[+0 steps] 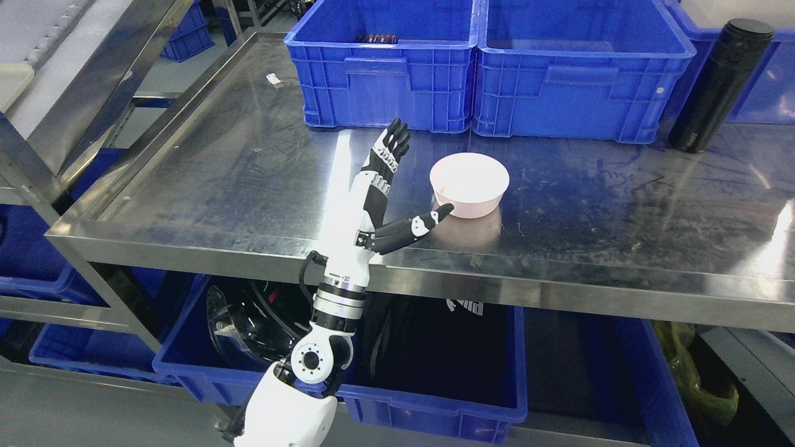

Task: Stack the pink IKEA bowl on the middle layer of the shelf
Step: 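Reach the left hand toward the pink bowl on the steel shelf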

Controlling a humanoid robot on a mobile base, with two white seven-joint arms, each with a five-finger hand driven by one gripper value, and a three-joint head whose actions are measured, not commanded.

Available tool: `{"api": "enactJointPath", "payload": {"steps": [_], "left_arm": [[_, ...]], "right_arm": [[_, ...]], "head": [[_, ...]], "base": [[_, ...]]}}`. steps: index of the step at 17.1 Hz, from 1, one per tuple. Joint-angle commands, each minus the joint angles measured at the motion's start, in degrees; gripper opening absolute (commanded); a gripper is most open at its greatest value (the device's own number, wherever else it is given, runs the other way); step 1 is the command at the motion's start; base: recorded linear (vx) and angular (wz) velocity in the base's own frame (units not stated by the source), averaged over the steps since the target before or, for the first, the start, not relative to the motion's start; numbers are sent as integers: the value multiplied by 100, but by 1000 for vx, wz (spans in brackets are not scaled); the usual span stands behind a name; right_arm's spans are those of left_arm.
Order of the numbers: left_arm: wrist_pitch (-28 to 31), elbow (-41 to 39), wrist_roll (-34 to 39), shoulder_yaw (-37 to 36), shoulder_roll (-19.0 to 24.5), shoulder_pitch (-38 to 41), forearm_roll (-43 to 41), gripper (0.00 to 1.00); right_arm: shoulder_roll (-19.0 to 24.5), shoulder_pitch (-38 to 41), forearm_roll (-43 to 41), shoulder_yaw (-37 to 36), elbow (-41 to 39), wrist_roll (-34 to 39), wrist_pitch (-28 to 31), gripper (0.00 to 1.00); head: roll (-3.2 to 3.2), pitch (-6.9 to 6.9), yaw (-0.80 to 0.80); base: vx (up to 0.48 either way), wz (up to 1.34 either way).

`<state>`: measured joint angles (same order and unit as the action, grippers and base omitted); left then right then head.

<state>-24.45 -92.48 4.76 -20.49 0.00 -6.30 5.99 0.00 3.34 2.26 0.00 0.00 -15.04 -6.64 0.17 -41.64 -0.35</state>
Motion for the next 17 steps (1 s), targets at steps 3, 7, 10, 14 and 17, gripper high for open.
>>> {"api": "enactJointPath", "payload": {"steps": [3,7,10,14,17], "left_arm": [[19,2,-141,686,100,-2,-80,100],[45,10,-1202,906,100,-712,-1114,100],[54,10,-2188,871,684,-1714,-3133,100],[1,2,-2486,381,1553,-2593,-4399,98],[194,2,-4301,160,1494,-2990,-5422,97]], "right_arm": [[-100,0,2,18,-100,2,5,100],[-100,0,2,26,-100,2,5,100],[-100,0,2,26,-100,2,5,100],[-100,0,-7,26,-100,2,5,100],[-100,0,2,18,-100,2,5,100]], "head": [[0,0,0],[0,0,0],[0,0,0],[0,0,0],[0,0,0]], "base": [[-8,49],[0,0],[0,0],[0,3],[0,0]]}}
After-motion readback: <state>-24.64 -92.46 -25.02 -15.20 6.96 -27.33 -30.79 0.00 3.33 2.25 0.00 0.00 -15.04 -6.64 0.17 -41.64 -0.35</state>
